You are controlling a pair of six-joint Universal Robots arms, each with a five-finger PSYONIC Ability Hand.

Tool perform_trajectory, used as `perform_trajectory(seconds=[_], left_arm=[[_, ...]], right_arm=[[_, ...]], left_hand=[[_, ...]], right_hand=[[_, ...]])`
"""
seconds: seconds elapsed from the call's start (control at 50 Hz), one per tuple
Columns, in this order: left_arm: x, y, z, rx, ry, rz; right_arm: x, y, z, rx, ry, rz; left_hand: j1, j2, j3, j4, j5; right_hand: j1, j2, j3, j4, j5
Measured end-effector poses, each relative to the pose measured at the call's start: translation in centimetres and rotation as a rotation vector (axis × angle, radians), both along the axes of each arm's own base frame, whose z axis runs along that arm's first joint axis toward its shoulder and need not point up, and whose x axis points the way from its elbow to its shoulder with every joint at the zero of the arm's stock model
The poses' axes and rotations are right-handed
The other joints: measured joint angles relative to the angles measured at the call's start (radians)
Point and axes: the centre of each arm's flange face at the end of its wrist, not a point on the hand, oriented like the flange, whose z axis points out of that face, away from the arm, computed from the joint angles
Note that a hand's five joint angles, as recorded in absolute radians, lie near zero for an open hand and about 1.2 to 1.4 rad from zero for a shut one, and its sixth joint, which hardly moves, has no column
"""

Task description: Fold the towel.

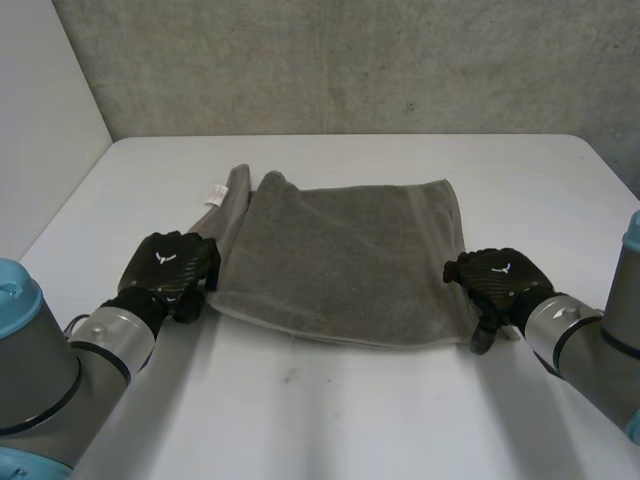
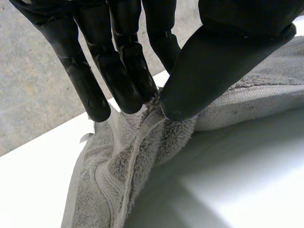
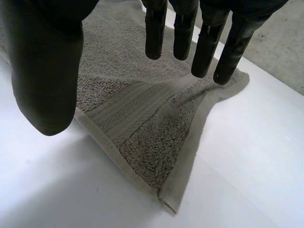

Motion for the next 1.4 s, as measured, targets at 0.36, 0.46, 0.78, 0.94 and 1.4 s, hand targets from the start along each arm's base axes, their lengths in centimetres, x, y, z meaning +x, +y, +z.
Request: perform_trajectory(seconds=[0.36,0.46,0.78,0.94,1.4], left_arm=[[-0.4,-0.4,0.9,-0.008,0.057,0.004],[-0.3,-0.7,1.2,-0.003,0.094,0.016],[0.3,-1.3,1.2,0.003,0.104,0.041],[0.4,-1.3,0.9,0.014,0.100,0.044],[0.8,-1.4,-1.3,0.080,0.071,0.057]], right_arm=[[1.8,-0.7,-3.7,-0.041,-0.076,0.036],[2.1,-1.1,-3.6,-0.092,-0.086,0.029],[0.5,-3.5,-3.0,-0.191,-0.062,-0.109],[0.2,-3.2,-3.7,-0.128,-0.043,-0.109],[-1.5,-3.6,-1.8,-0.117,-0.049,-0.157]], left_hand=[[0.000,0.000,0.000,0.000,0.000],[0.000,0.000,0.000,0.000,0.000],[0.000,0.000,0.000,0.000,0.000],[0.000,0.000,0.000,0.000,0.000],[-0.186,-0.201,-0.198,-0.200,-0.193]], right_hand=[[-0.003,0.001,0.002,0.004,-0.014],[0.075,0.066,0.079,0.091,0.097],[0.409,0.410,0.419,0.423,0.398],[0.421,0.421,0.431,0.436,0.410],[0.964,0.955,0.968,0.977,0.970]])
